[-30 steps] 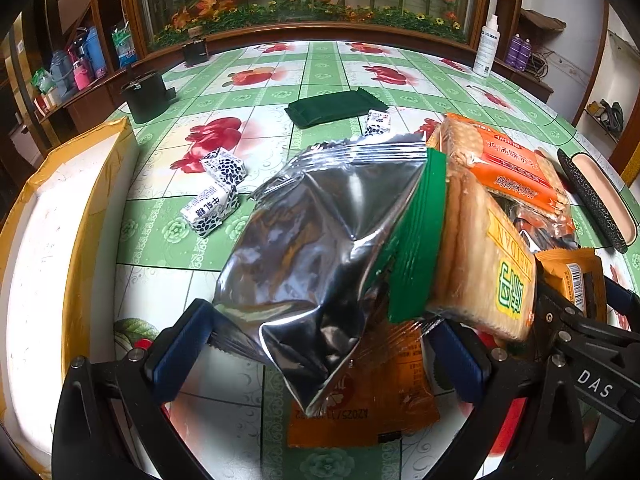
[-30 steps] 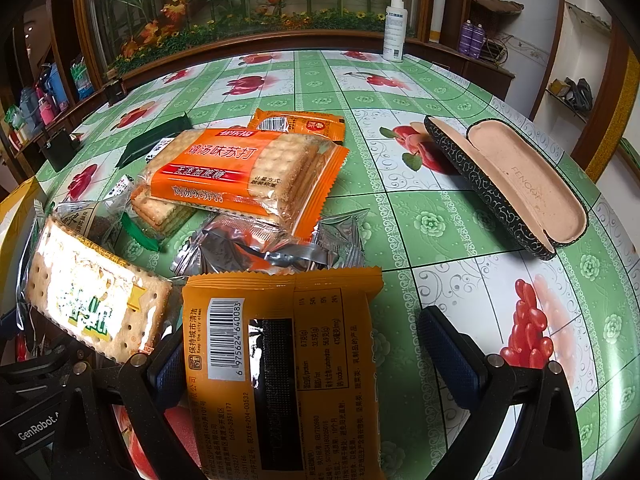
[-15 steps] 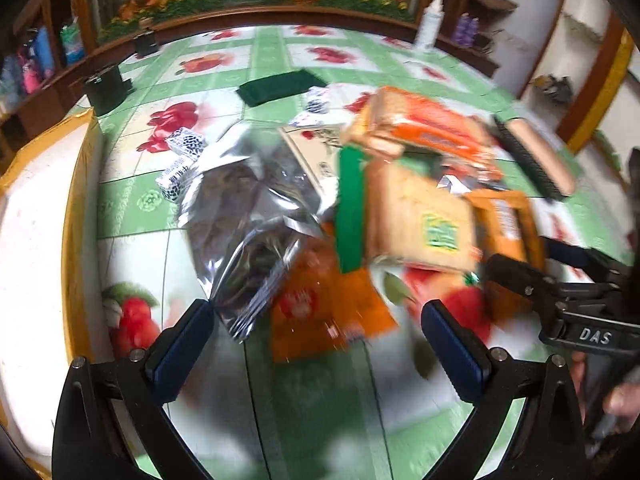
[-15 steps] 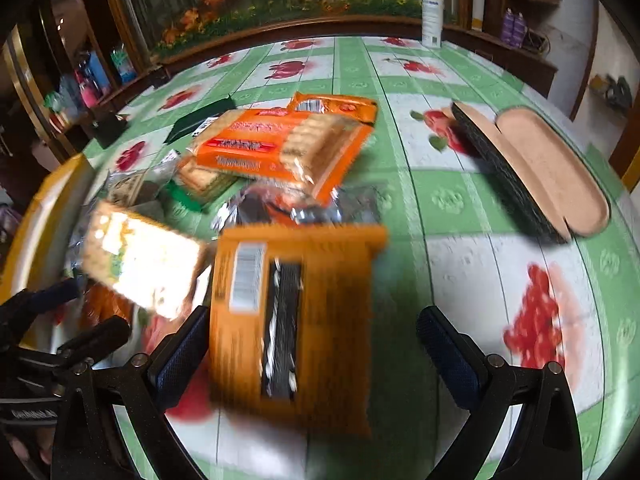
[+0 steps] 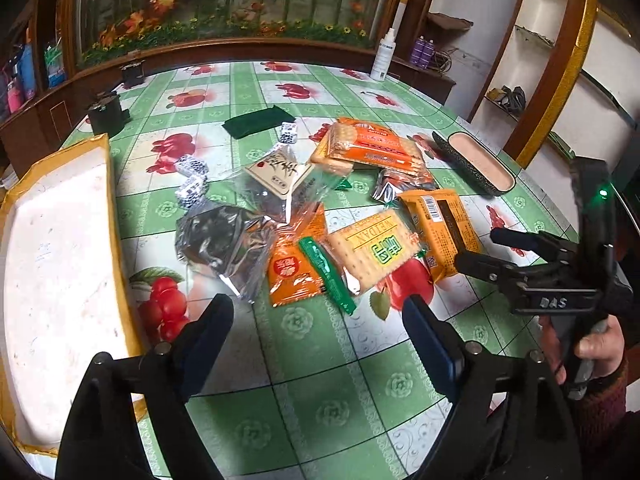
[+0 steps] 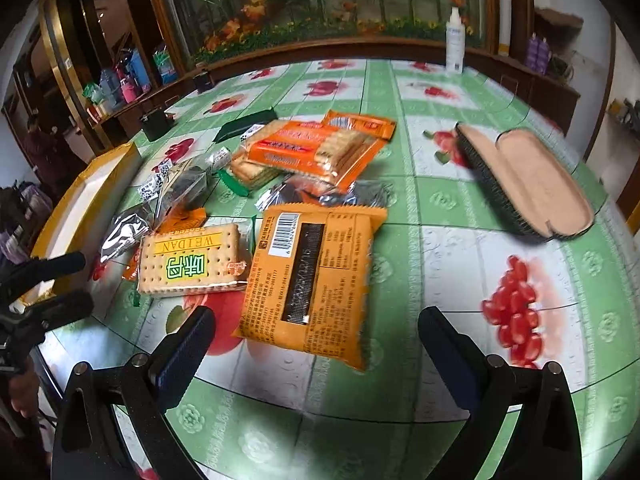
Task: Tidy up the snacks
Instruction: 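Grasp the orange barcode biscuit pack with the right gripper, then grasp the WEIDAN cracker pack with the left gripper while the right gripper lifts the orange pack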
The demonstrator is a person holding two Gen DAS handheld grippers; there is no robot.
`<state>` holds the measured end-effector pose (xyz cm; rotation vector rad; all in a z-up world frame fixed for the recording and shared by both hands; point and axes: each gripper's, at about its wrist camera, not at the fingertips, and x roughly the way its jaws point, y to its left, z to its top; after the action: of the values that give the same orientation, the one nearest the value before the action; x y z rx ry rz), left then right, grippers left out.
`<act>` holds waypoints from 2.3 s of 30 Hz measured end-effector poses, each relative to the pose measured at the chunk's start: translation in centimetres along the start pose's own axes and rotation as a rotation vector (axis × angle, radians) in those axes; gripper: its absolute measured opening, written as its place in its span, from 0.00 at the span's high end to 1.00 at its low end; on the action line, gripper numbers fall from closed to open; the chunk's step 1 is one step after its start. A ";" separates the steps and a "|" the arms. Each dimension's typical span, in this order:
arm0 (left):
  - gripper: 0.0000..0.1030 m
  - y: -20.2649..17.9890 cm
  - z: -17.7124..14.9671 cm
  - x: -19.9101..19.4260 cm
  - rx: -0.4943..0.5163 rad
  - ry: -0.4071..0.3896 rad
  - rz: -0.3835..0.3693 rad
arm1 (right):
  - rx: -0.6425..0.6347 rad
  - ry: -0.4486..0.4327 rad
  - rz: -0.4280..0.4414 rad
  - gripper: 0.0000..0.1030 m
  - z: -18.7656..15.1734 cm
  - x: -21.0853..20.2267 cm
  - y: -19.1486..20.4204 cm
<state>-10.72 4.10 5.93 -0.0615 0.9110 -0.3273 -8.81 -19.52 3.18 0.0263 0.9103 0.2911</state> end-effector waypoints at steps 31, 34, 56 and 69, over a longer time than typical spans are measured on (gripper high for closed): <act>0.36 -7.0 4.1 9.1 0.363 0.118 0.089 | 0.106 0.008 -0.018 0.27 -1.1 0.3 -3.3; 0.53 -7.3 3.8 9.0 0.361 0.106 0.114 | 0.085 0.015 -0.025 0.27 -1.2 0.3 -2.9; 0.55 -5.8 3.2 3.9 0.204 -0.019 0.005 | 0.036 0.011 -0.054 0.28 -1.2 -0.9 -1.1; 0.55 1.0 3.4 -1.7 0.053 -0.130 0.075 | -0.051 -0.025 0.091 0.28 2.1 -1.7 4.9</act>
<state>-8.77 5.31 9.07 0.0009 0.7734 -0.2741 -9.35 -15.03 6.47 0.0245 0.8777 0.3977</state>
